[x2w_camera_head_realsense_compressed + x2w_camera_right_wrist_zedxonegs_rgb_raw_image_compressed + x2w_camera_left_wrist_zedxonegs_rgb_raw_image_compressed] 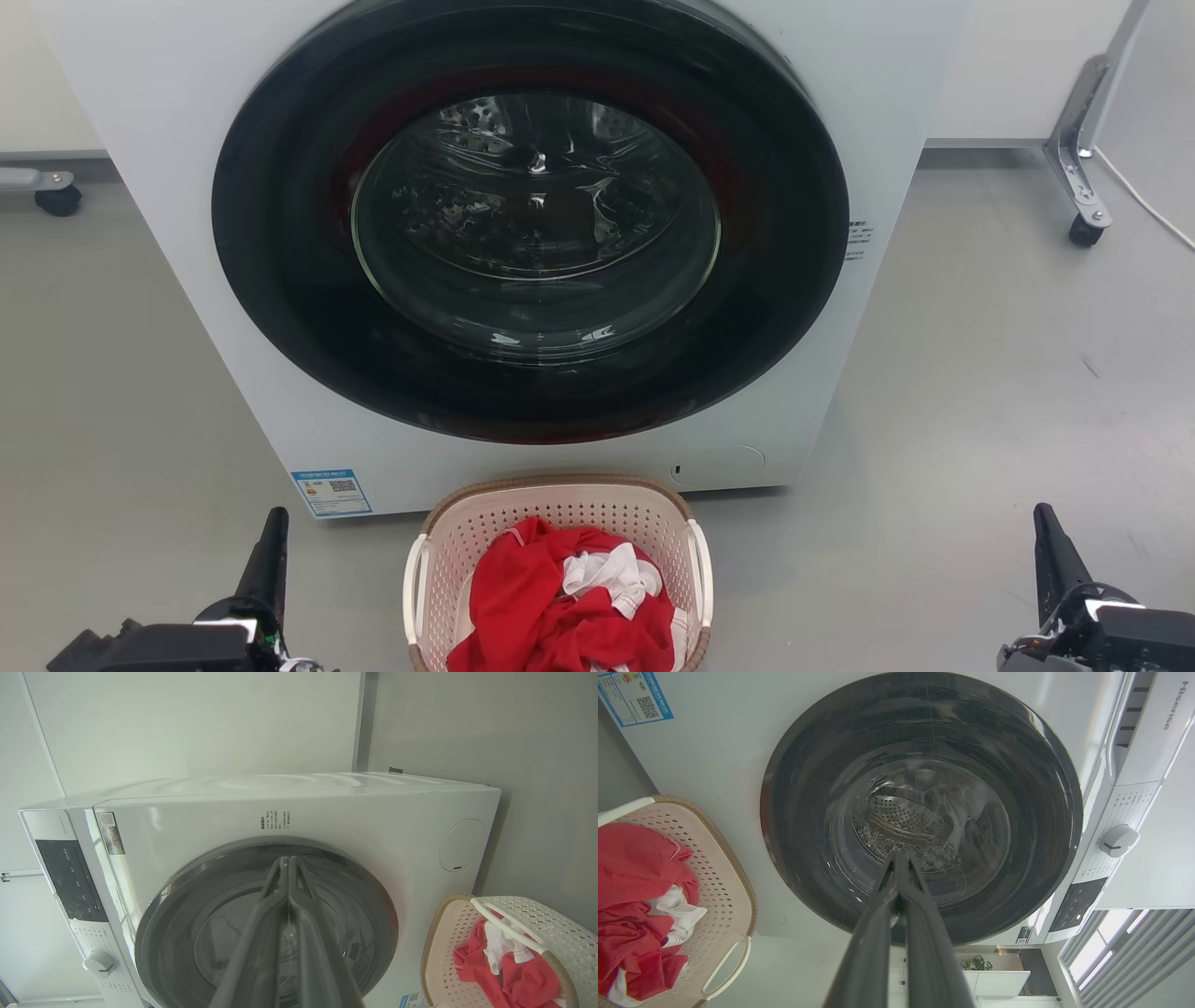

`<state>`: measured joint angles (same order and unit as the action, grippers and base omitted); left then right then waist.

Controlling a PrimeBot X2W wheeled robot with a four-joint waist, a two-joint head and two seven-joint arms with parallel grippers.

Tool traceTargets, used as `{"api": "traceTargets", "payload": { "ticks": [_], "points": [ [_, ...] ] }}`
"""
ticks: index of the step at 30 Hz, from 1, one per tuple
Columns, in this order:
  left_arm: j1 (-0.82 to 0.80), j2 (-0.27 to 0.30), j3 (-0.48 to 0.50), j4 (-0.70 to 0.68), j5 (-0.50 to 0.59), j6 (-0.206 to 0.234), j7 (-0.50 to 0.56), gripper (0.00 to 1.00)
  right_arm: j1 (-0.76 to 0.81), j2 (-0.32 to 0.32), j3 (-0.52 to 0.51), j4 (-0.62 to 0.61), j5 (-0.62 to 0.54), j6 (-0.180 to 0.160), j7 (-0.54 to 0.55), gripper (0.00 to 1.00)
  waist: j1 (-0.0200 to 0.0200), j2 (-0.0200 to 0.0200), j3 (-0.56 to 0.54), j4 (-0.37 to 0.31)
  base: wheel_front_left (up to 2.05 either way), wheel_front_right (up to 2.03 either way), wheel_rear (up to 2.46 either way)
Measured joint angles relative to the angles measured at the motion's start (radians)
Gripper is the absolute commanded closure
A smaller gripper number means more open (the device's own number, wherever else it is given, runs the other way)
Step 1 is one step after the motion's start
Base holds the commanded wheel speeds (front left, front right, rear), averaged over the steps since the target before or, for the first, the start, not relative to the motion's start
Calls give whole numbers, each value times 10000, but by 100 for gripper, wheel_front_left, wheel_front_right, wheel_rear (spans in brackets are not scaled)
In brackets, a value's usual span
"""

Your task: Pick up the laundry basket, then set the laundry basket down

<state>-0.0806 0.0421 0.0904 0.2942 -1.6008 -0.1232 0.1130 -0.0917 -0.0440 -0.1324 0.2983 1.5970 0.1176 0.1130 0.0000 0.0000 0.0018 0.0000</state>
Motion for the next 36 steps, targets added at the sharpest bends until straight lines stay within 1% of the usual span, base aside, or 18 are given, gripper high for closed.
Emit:
{"api": "traceTargets", "payload": {
  "ticks": [36],
  "points": [
    [0, -2, 0, 10, 0, 0, 0, 100, 0, 2, 2, 2, 2, 2, 0, 100, 0, 0, -1, 0, 0, 0, 0]
  ]
}}
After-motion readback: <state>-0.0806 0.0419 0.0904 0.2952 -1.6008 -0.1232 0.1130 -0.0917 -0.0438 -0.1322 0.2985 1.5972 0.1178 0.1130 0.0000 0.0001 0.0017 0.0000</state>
